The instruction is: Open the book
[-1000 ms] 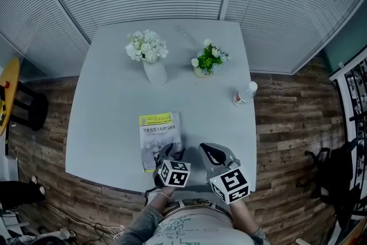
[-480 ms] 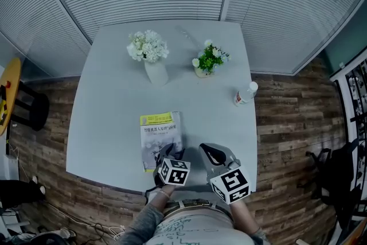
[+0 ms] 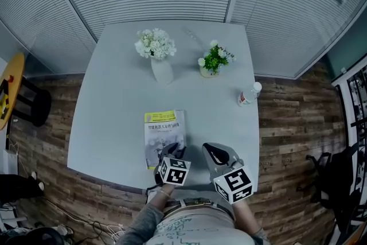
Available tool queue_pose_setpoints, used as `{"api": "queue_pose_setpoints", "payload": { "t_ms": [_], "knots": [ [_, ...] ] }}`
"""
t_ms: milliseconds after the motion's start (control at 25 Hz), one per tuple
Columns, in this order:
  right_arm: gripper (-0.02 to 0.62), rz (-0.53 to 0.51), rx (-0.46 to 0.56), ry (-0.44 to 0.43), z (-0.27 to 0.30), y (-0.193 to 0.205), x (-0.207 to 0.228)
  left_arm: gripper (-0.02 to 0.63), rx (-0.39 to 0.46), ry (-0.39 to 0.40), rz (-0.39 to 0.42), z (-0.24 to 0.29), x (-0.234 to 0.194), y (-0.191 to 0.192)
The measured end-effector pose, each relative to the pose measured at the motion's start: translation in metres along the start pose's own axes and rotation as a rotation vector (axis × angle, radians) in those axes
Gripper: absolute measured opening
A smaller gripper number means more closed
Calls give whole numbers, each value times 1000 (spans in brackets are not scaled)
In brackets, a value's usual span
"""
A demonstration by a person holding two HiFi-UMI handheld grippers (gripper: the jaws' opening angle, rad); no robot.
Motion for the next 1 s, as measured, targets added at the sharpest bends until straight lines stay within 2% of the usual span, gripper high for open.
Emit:
{"api": "queue_pose_setpoints", "payload": {
  "t_ms": [200,640,1000],
  "knots": [
    [2,4,4,12,0,-5,-5,110,-13,36,-49,-7,-4,-4],
    [2,-6,0,14,4,-15,-31,73,25,120,-181,-26,-14,-9],
    [2,13,-6,56,11,-20,-43,38,57,137,-215,-41,-35,-11]
  ]
}}
Point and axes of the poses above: the fingertips, and each gripper's own axes: z forward along the fingers, x to its right, y out of its underside, the point moved 5 cm from there along -z, backward along the fingers, and after that the axes turned 14 degrees about -z, right-handed, at the moved point
